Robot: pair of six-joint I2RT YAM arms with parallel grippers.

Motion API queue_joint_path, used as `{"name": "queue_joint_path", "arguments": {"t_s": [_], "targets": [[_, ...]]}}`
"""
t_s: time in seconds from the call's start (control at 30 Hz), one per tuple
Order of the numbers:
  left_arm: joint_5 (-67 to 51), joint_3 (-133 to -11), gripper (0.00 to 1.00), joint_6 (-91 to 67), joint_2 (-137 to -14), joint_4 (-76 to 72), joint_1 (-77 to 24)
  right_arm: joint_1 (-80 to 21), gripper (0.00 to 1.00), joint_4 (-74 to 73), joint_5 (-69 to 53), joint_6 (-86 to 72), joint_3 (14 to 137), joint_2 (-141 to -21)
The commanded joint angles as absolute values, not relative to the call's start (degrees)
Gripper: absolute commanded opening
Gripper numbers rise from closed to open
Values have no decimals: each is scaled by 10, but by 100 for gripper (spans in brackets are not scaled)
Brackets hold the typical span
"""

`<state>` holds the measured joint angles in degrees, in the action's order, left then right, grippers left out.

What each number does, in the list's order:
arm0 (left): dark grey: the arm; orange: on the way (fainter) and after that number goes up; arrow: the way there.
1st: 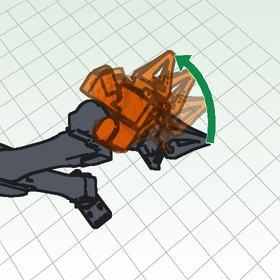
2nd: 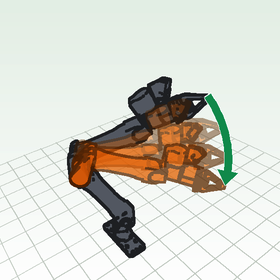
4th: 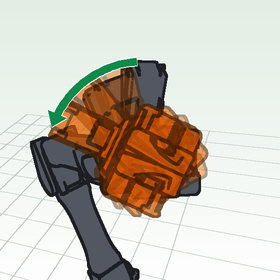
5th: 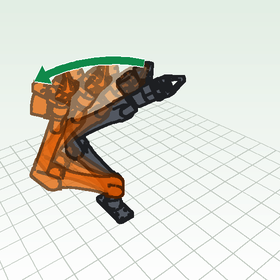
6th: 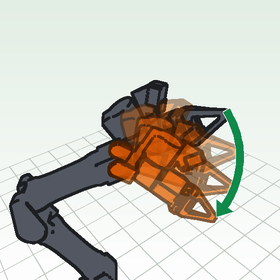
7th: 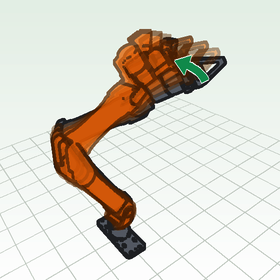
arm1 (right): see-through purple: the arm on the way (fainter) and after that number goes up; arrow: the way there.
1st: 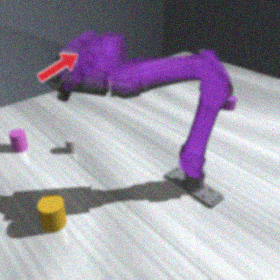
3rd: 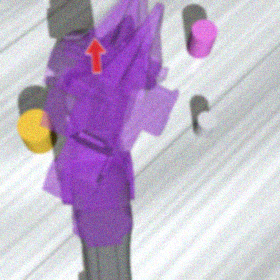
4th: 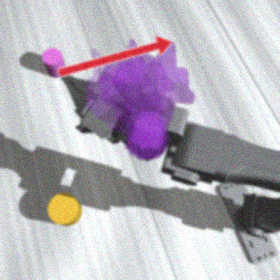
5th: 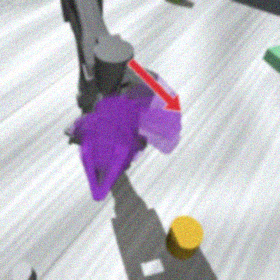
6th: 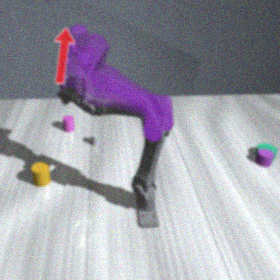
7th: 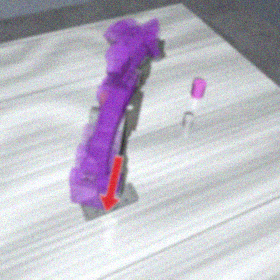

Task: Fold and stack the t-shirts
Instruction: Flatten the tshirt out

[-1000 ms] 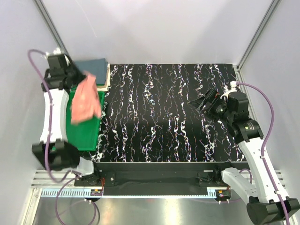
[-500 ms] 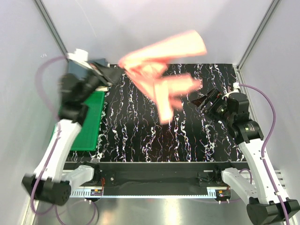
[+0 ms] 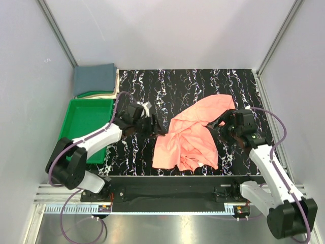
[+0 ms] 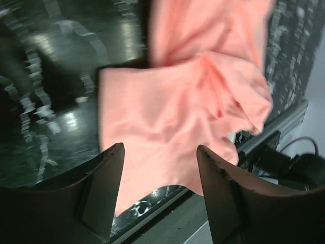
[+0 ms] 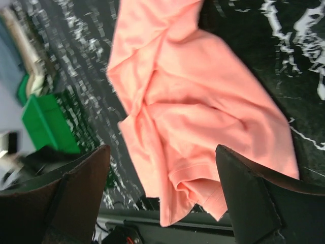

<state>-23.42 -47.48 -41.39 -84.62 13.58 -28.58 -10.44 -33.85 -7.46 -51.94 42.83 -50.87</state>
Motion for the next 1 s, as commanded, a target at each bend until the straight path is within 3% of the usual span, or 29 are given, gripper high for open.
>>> {"name": "queue_joint_path", "arguments": {"t_s": [0.0, 0.13, 0.23, 0.4, 0.8, 0.9, 0.97], "targets": [[-189, -517, 66, -352, -804, 149, -337, -103, 91, -326, -10, -557, 426, -546], [-118, -491, 68, -345, -796, 183, -370, -103, 91, -302, -34, -560, 410, -585], [-107, -461, 66, -352, -795, 185, -373, -106, 79, -234, -110, -480, 395, -614], [-89, -416, 60, -376, -780, 185, -383, -201, 68, -279, -4, -428, 444, -705], [-57, -355, 58, -425, -769, 182, -446, -309, 66, -284, 75, -399, 516, -823], [-66, -360, 54, -430, -789, 165, -459, -324, 67, -275, 78, -381, 533, -845], [-66, -360, 45, -435, -806, 153, -461, -333, 68, -273, 84, -368, 548, -864]]}}
